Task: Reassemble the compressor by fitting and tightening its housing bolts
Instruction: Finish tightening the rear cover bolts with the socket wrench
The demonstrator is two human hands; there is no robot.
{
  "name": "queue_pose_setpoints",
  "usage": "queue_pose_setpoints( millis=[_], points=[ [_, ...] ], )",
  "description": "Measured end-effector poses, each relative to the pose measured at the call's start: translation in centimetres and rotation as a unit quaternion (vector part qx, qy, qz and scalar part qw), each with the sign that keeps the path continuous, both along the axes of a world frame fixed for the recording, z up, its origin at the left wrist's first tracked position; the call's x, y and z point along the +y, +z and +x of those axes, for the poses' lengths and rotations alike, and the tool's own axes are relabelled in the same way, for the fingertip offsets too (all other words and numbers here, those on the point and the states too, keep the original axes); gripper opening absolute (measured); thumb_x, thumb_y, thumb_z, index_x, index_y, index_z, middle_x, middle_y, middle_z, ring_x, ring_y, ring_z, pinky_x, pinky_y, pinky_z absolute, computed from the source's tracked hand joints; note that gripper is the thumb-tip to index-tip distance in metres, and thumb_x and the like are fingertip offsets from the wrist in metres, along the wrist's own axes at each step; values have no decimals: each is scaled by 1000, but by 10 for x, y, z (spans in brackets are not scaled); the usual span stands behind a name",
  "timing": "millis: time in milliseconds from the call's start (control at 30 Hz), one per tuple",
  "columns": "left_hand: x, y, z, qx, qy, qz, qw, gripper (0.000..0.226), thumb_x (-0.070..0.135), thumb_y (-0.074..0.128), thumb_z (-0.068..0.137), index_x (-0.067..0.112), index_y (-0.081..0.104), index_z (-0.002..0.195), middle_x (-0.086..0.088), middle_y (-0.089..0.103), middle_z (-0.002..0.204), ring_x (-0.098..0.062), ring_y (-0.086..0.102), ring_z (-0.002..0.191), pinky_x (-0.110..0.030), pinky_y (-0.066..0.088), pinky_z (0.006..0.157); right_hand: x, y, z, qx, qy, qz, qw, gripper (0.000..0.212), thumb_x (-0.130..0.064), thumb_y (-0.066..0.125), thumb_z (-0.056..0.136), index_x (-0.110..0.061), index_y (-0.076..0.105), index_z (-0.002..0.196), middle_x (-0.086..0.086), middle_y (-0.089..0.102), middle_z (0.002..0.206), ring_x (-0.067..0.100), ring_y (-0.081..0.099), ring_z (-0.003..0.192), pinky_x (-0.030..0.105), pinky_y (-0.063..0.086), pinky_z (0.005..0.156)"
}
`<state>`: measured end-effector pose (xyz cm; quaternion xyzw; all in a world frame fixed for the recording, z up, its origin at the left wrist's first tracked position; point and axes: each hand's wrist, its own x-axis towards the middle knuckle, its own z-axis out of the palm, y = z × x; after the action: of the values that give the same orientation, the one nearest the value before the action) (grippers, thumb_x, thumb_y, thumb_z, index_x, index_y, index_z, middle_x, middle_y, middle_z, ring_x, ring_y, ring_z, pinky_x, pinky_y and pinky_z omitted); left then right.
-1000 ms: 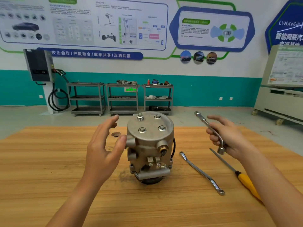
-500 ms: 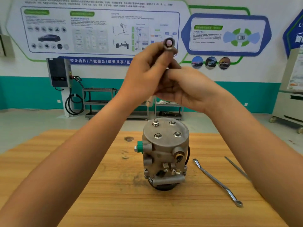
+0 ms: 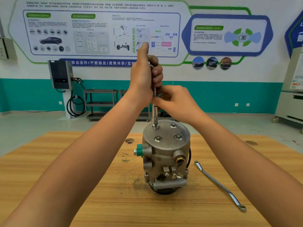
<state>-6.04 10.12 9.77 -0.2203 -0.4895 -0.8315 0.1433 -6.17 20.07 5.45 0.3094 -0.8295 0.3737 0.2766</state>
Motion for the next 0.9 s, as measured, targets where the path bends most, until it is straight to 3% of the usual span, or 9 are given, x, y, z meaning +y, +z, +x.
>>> queue_pose_setpoints(
  millis=[100, 333, 433, 500, 567, 633, 733, 833, 900],
  points=[
    [0, 0, -2, 27, -21, 8, 999, 47, 44, 32, 98, 15, 36, 62, 6, 29, 39, -9, 23, 34, -17, 20, 36, 1, -1, -3, 21, -3, -14, 1000, 5, -15, 63, 87, -11, 65, 85, 6, 69, 82, 20, 66, 81, 36, 52, 79],
    [-3, -7, -13, 16, -76, 4, 997, 45, 39, 29, 99, 14, 39, 63, 5, 29, 37, -8, 22, 32, -15, 19, 35, 2, -10, -12, 9, 8, -31, 999, 15, -17, 65, 86, -3, 69, 91, 11, 71, 87, 24, 66, 84, 44, 51, 82],
    [-6, -3, -21, -21, -116, -22, 993, 41, 39, 29, 98, 15, 40, 66, 7, 28, 35, -7, 21, 29, -14, 16, 34, 4, -13, -18, -34, 22, -22, 999, 20, -21, 61, 89, -4, 69, 83, 10, 67, 74, 14, 59, 69, 37, 50, 72],
    [-9, -2, -27, -32, -146, -42, 988, 37, 37, 29, 96, 15, 41, 68, 7, 30, 34, -5, 22, 27, -15, 15, 31, 5, -18, -22, -63, 26, -8, 998, 22, -25, 58, 92, -15, 66, 74, -2, 59, 62, 3, 50, 59, 29, 44, 64],
    [-13, -1, -28, -45, -160, -49, 985, 34, 33, 31, 96, 15, 42, 69, 8, 34, 36, -4, 25, 27, -15, 19, 30, 6, -23, -24, -100, 48, 7, 994, 15, -23, 55, 94, -18, 66, 85, -4, 66, 76, 1, 59, 74, 26, 48, 74],
    [-16, -1, -28, -57, -110, -64, 990, 30, 31, 37, 96, 16, 44, 72, 7, 43, 43, -4, 34, 31, -15, 29, 33, 6, -27, -26, -113, 58, 5, 992, 16, -19, 56, 93, -12, 67, 103, -1, 70, 95, 5, 65, 92, 21, 49, 84],
    [-12, -6, -24, 16, 126, -137, 982, 24, 27, 47, 98, 14, 48, 77, 4, 55, 57, -6, 48, 40, -17, 41, 43, -2, -29, -27, -55, 9, -20, 998, 14, -23, 67, 85, -14, 68, 95, -6, 67, 85, -5, 60, 75, 5, 45, 68],
    [3, -14, -17, 126, 274, -205, 931, 33, 22, 41, 99, 20, 54, 68, 11, 51, 49, -2, 43, 43, -20, 36, 49, -11, -35, -25, 2, -60, -12, 998, 19, -31, 71, 80, -15, 62, 83, -3, 64, 77, 7, 58, 70, 21, 44, 62],
    [5, -15, -16, 135, 263, -213, 931, 42, 21, 42, 98, 19, 54, 58, 11, 39, 36, -3, 32, 38, -20, 28, 45, -12, -36, -24, -6, -58, 22, 998, 24, -33, 67, 83, -10, 63, 91, 2, 67, 86, 14, 60, 80, 26, 44, 67]
  ],
)
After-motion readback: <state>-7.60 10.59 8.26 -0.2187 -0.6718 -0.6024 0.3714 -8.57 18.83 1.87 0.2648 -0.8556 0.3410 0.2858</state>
